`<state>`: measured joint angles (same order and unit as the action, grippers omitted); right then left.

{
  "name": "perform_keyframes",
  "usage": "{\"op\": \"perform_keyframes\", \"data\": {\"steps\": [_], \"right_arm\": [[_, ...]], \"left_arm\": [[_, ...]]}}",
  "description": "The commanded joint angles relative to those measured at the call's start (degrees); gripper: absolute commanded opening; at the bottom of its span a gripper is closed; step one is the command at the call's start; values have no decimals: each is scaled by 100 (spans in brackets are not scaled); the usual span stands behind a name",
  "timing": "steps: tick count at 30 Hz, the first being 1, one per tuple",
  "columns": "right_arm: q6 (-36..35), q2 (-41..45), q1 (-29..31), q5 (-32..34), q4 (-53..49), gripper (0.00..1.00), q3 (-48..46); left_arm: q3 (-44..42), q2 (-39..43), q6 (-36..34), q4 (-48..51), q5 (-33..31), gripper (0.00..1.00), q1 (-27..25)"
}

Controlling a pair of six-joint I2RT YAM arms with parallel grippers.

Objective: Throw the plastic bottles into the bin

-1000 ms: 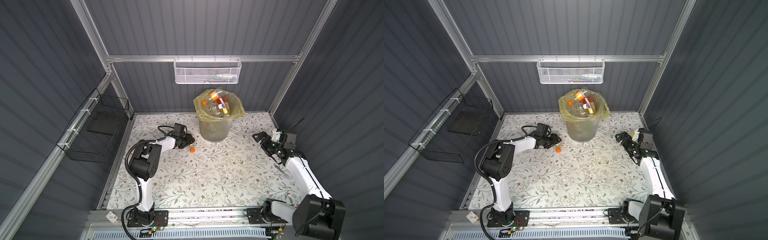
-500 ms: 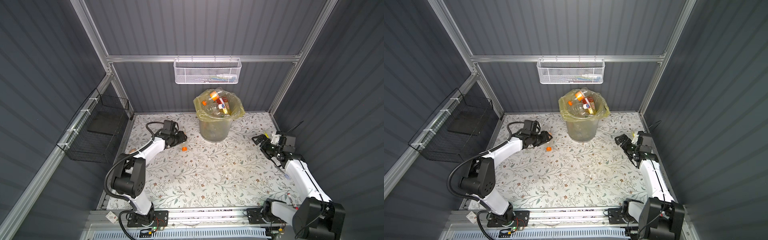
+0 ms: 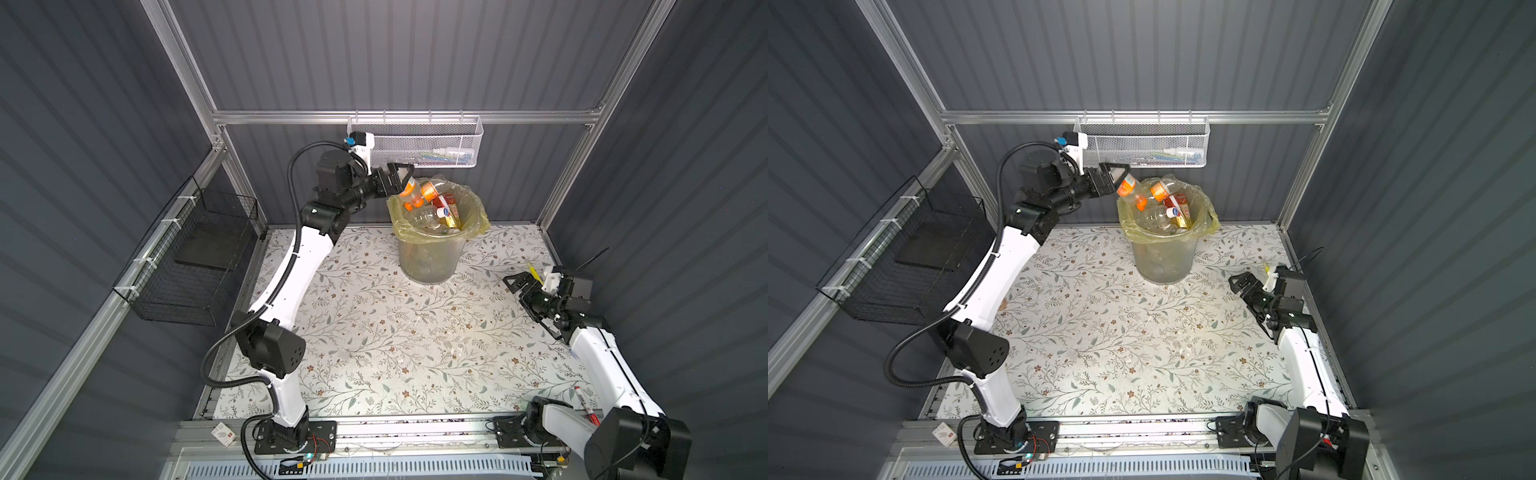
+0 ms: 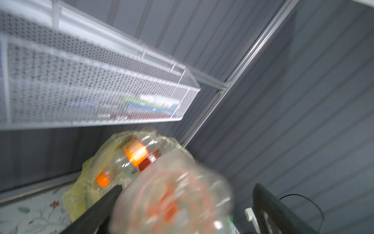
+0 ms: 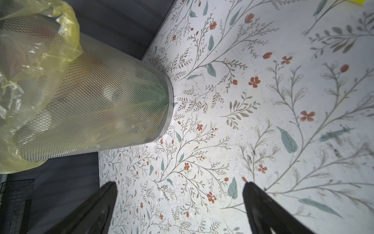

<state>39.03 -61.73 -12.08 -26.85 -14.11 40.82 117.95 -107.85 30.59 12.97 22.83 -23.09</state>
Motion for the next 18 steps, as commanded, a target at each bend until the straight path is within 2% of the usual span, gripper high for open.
{"op": "perform_keyframes", "data": {"steps": [1, 4, 6, 11, 14, 18], "right_arm": [[11, 79, -24, -87, 16, 99, -94], [39, 41, -23, -143, 51, 99, -120], [61, 39, -23, -154, 104, 99, -168], [-137, -48, 6, -100, -21, 99, -117], [-421, -40, 100, 196, -318, 99, 63], [-740, -90, 116, 513, -485, 99, 185]], "left_arm": [[-254, -68, 67, 286, 132, 100, 199], [-464, 174, 13, 328, 35, 100, 413], [-903, 488, 54, 175, 10, 100, 646], [-2357, 1451, -31, -93, -336, 100, 1267], [-3412, 1858, -79, -237, -354, 100, 1637], [-4996, 2306, -525, -503, -1138, 100, 1869]]}}
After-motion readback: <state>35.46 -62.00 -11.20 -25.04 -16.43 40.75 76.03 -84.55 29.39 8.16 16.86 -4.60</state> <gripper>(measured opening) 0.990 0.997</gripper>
